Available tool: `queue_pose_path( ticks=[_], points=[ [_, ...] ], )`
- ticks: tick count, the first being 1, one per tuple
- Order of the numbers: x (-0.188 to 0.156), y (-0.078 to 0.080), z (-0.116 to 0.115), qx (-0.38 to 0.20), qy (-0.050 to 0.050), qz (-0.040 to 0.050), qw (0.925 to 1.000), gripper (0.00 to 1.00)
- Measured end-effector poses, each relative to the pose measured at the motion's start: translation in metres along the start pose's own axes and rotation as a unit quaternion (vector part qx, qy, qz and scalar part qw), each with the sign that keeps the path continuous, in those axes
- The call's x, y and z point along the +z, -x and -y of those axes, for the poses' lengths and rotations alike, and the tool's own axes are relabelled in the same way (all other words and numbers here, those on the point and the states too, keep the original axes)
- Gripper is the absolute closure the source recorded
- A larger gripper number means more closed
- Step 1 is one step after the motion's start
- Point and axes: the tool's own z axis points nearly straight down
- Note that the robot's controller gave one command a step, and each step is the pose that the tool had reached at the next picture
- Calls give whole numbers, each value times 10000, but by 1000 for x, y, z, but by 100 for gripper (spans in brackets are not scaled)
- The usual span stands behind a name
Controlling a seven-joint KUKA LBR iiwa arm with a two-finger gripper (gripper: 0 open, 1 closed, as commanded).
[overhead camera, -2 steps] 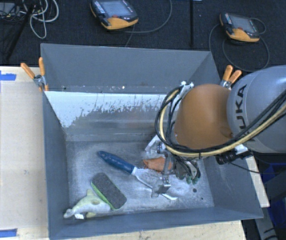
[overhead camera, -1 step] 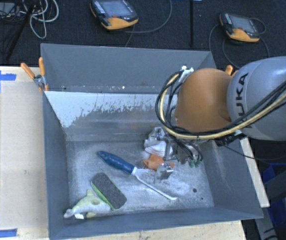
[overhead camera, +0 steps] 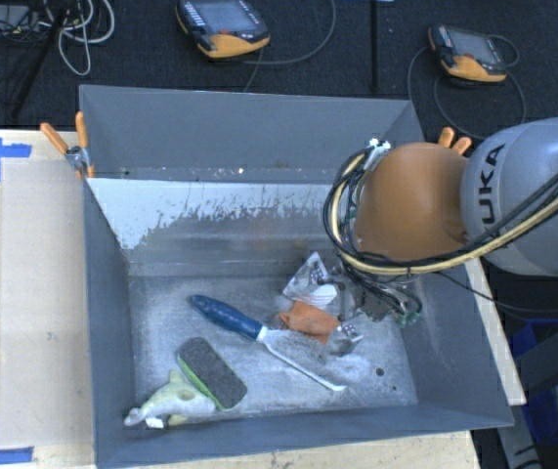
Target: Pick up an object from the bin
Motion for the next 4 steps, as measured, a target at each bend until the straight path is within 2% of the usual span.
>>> queue_pose_path(
  ticks=[1,2,3,4],
  points=[
    [39,52,15,527,-1,-1,9986,0],
    [57,51,26,324,-13,57,9995,0],
    [69,27,30,258,5,108,9996,0],
    [68,48,28,-290,2,8,9996,0]
  ],
)
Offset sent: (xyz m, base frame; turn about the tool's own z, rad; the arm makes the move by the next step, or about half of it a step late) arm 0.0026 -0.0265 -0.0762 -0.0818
